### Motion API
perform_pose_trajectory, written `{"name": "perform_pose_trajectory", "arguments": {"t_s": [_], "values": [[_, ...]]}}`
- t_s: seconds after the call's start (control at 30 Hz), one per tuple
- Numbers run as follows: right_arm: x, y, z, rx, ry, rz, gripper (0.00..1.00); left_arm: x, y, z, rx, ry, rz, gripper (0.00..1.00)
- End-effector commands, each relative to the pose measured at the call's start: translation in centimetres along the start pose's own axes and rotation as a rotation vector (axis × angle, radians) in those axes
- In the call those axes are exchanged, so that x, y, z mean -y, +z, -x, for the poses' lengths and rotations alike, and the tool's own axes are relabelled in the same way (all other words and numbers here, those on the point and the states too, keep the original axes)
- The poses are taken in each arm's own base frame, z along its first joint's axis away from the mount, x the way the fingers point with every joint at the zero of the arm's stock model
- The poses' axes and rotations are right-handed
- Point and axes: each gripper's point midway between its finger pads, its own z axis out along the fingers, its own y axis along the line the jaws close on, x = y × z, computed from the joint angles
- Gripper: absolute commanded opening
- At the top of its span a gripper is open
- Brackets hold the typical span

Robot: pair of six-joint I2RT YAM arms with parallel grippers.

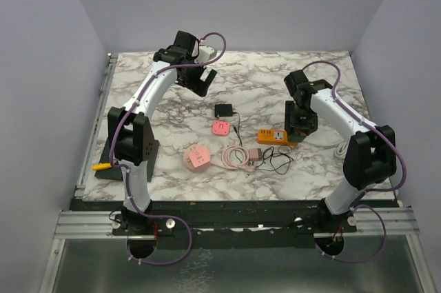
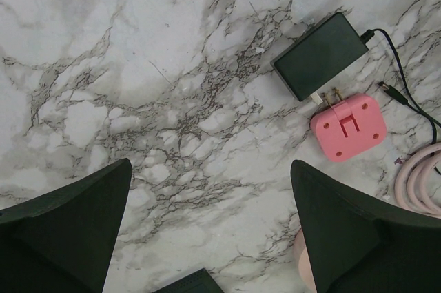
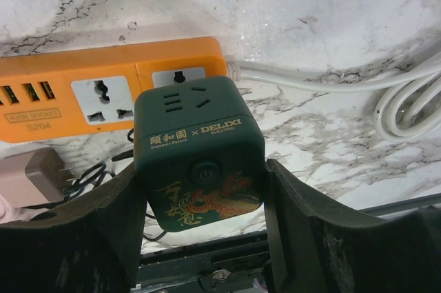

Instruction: Insert the plug

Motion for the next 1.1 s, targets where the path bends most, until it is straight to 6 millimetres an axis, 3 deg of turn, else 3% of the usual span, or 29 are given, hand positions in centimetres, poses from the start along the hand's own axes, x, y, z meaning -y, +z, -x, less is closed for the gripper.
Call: {"name": "perform_pose_trajectory", "arguments": {"t_s": [0.0, 0.47, 1.07], "values": [[0.1, 0.5, 0.3, 0.012, -0.010, -0.026, 0.01, -0.1, -0.6, 0.4, 0.017, -0.003, 0.005, 0.99], [1.1, 0.6, -0.3, 0.014, -0.017, -0.104, 0.01, 0.0, -0.7, 0.4, 0.020, -0.001, 0.004, 0.99], [1.4, 2.7, -1.9, -0.036, -0.020, -0.139, 0.01, -0.5, -1.3, 0.7, 0.039, 0.006, 0.022, 0.99]]}}
